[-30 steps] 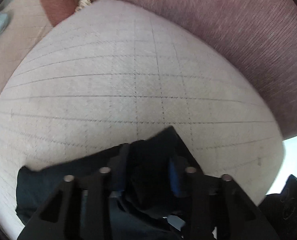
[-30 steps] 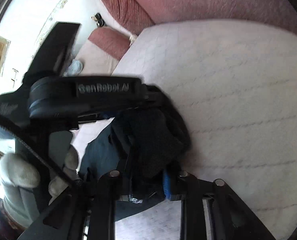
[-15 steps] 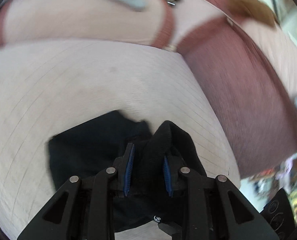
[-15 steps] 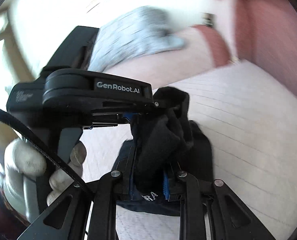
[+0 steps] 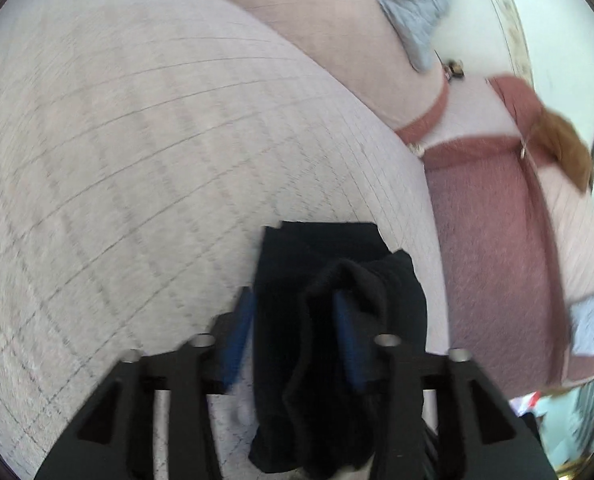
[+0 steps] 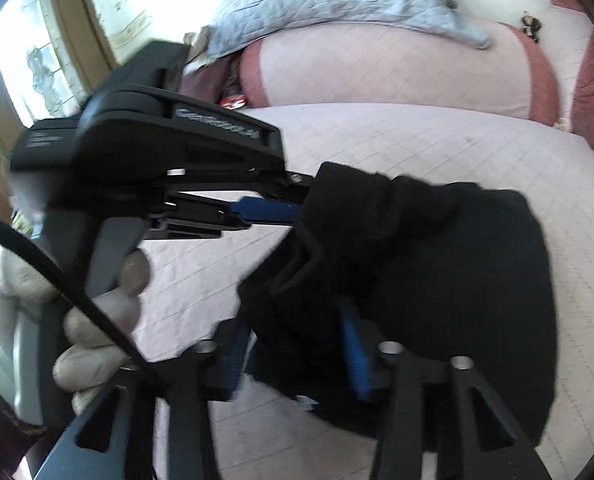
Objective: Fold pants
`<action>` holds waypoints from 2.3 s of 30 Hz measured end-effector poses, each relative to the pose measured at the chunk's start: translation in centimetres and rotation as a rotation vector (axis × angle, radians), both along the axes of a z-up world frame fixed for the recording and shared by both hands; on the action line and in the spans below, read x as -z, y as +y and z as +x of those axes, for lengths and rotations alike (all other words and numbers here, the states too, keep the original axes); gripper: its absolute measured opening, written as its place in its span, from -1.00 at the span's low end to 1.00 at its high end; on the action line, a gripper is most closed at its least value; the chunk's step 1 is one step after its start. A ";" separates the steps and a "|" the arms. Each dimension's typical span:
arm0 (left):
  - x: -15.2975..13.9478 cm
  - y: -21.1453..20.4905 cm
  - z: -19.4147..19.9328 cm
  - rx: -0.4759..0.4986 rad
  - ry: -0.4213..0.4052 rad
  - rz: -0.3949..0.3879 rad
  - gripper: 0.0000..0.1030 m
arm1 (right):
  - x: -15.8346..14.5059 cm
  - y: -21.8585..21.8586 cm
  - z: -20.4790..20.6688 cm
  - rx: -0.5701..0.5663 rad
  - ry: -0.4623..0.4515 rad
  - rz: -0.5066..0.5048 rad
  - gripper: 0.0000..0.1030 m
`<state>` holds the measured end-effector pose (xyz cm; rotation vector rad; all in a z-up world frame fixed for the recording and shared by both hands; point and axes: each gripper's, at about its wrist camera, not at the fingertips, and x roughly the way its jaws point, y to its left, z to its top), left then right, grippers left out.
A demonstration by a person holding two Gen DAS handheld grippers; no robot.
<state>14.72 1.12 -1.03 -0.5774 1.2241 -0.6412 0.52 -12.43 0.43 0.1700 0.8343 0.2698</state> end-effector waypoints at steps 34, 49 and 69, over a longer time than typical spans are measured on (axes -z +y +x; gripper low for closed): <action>2.0 -0.9 -1.2 -0.066 0.029 0.002 0.25 | 1.5 -14.9 -3.0 0.361 0.164 0.235 0.29; -3.7 2.5 -11.3 -0.235 -0.278 0.299 0.30 | 0.0 -17.1 -8.6 0.433 0.044 0.194 0.30; -1.7 -1.3 -14.1 -0.214 -0.492 0.691 0.57 | -0.6 -13.3 -9.2 0.372 -0.040 0.068 0.40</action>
